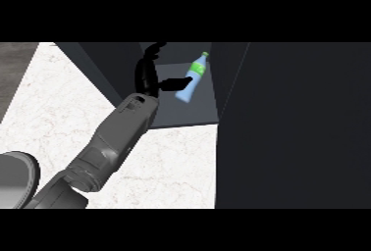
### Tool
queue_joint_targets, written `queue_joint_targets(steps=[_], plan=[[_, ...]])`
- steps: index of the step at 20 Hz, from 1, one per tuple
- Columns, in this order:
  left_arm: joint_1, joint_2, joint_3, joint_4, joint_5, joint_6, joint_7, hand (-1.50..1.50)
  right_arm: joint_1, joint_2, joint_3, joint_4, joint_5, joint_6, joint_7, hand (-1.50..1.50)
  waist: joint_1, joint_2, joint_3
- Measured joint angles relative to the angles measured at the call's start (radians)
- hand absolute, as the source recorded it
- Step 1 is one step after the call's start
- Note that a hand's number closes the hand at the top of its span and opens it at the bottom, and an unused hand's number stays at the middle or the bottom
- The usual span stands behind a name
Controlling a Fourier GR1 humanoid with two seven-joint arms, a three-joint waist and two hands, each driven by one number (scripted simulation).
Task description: Pick up the bottled water, place it into the cabinet and close the cabinet
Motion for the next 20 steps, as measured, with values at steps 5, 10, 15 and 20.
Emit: queue_joint_targets(steps=[5,10,15,20], plan=[[-0.015,-0.006,0.064,-0.061,0.045,-0.053,-0.105,1.5,0.002,-0.003,-0.005,0.003,-0.002,0.015,-0.008,-1.5,0.006,0.0,-0.001],[0.005,-0.018,0.14,-0.153,0.118,-0.209,-0.222,1.5,0.014,-0.007,-0.009,0.002,-0.003,0.028,-0.022,-1.5,0.014,-0.005,-0.002],[0.015,-0.024,0.151,-0.185,0.164,-0.325,-0.261,1.5,0.014,-0.005,-0.002,-0.006,-0.004,0.029,-0.003,-1.5,0.026,-0.011,-0.001],[0.065,-0.027,0.09,-0.264,0.221,-0.364,-0.26,1.5,-0.006,0.006,0.029,-0.012,0.001,0.018,0.031,-1.5,0.037,-0.02,0.0]])
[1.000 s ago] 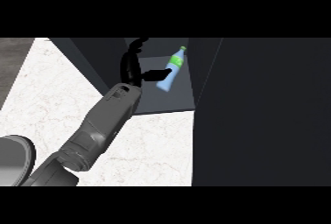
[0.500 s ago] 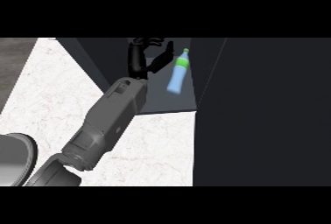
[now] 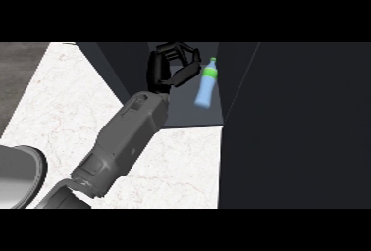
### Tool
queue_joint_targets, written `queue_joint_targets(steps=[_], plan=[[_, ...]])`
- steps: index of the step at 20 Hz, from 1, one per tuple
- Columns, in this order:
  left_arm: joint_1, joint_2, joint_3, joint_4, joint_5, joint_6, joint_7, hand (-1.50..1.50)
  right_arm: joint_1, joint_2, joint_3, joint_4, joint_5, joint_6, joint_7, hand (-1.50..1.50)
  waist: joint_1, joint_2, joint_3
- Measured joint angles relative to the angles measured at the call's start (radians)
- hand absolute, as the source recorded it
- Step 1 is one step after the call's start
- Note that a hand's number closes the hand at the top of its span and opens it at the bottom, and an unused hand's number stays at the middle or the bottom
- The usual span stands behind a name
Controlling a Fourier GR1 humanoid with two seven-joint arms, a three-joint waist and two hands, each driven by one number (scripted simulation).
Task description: Pick up the bottled water, place it into the cabinet and close the cabinet
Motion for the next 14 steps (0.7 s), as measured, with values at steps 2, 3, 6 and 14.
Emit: queue_joint_targets(steps=[2,3,6,14], plan=[[0.042,0.0,-0.038,-0.048,0.03,-0.032,0.011,1.5,0.004,0.0,0.006,-0.001,0.002,-0.003,0.0,-1.5,0.002,-0.004,0.0],[0.068,-0.001,-0.058,-0.078,0.047,-0.055,0.019,1.5,0.008,-0.001,0.011,0.001,0.004,-0.002,-0.002,-1.5,0.004,-0.006,0.0],[0.14,-0.001,-0.12,-0.175,0.096,-0.128,0.053,-1.5,0.01,0.007,0.035,0.002,0.01,-0.015,0.002,-1.5,0.014,-0.011,0.0],[0.408,0.002,-0.324,-0.498,0.159,-0.174,0.108,-1.5,0.033,0.011,0.083,0.0,0.024,-0.054,0.002,-1.5,0.044,-0.02,0.0]])
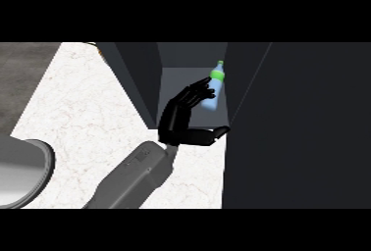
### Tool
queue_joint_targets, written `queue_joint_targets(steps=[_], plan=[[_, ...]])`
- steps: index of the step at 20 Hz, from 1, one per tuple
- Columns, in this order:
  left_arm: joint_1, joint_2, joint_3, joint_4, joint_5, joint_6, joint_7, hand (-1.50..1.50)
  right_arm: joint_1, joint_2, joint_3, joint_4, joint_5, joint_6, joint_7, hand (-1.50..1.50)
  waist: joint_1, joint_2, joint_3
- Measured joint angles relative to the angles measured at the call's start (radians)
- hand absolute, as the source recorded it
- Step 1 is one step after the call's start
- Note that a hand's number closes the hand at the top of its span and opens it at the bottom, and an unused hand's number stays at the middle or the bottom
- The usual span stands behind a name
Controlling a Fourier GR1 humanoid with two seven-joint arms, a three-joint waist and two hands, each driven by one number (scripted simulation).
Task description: Pick up the bottled water, place it into the cabinet and close the cabinet
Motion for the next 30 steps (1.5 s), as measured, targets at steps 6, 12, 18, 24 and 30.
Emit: queue_joint_targets(steps=[6,12,18,24,30], plan=[[0.259,0.092,-0.076,-0.255,-0.022,0.038,-0.004,-1.5,0.022,-0.015,0.012,-0.003,0.011,-0.029,-0.018,-1.5,0.023,-0.003,0.0],[0.52,0.243,-0.098,-0.479,-0.026,0.025,-0.06,-1.5,0.016,-0.078,0.027,0.0,0.028,-0.016,-0.021,1.5,0.034,-0.001,-0.001],[0.683,0.399,-0.092,-0.636,-0.016,-0.056,-0.101,-1.5,-0.056,-0.212,0.04,0.002,0.063,0.057,-0.011,1.5,0.055,-0.004,-0.004],[0.822,0.541,-0.04,-0.725,0.004,-0.145,-0.172,-1.5,-0.145,-0.283,0.065,-0.005,0.078,0.061,0.018,1.5,0.067,-0.003,-0.007],[0.939,0.675,0.039,-0.773,0.041,-0.254,-0.241,-1.5,-0.243,-0.275,0.158,-0.01,0.084,0.018,0.118,1.5,0.074,0.006,-0.008]])
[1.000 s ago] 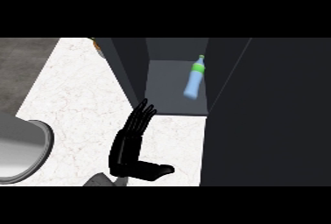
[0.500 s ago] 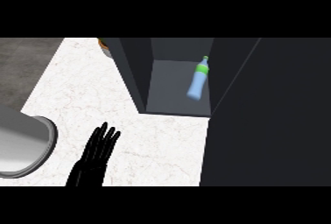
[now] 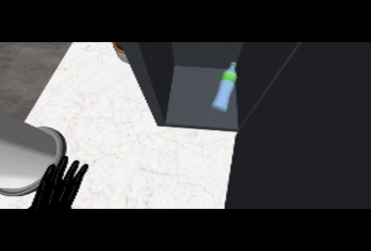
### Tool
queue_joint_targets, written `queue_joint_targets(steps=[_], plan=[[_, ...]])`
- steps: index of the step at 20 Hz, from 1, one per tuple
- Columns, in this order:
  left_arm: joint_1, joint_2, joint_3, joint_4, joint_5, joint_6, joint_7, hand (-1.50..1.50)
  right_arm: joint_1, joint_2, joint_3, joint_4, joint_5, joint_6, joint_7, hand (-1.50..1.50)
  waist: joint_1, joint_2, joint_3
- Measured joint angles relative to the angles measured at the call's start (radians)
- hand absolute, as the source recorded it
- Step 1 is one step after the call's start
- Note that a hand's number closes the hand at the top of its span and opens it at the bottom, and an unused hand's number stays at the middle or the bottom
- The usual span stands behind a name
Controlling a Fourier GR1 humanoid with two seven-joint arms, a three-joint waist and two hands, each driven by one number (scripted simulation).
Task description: Pick up the bottled water, place it into the cabinet and close the cabinet
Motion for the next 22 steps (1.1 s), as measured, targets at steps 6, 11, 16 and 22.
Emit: queue_joint_targets(steps=[6,11,16,22], plan=[[0.076,0.098,0.051,-0.011,0.024,-0.115,-0.05,-1.5,-0.144,0.024,0.066,0.001,-0.005,-0.016,0.129,1.5,0.025,0.015,-0.001],[0.107,0.148,0.078,-0.01,0.036,-0.182,-0.072,-1.5,-0.314,0.027,0.073,0.007,-0.01,0.014,0.221,1.5,0.058,0.022,-0.003],[0.112,0.183,0.109,-0.009,0.052,-0.219,-0.08,-1.5,-0.454,0.044,0.072,0.013,-0.021,0.029,0.298,1.5,0.081,0.028,-0.006],[0.113,0.213,0.134,-0.004,0.064,-0.247,-0.077,-1.5,-0.568,0.085,0.097,0.025,-0.046,0.048,0.396,1.5,0.099,0.036,-0.009]])
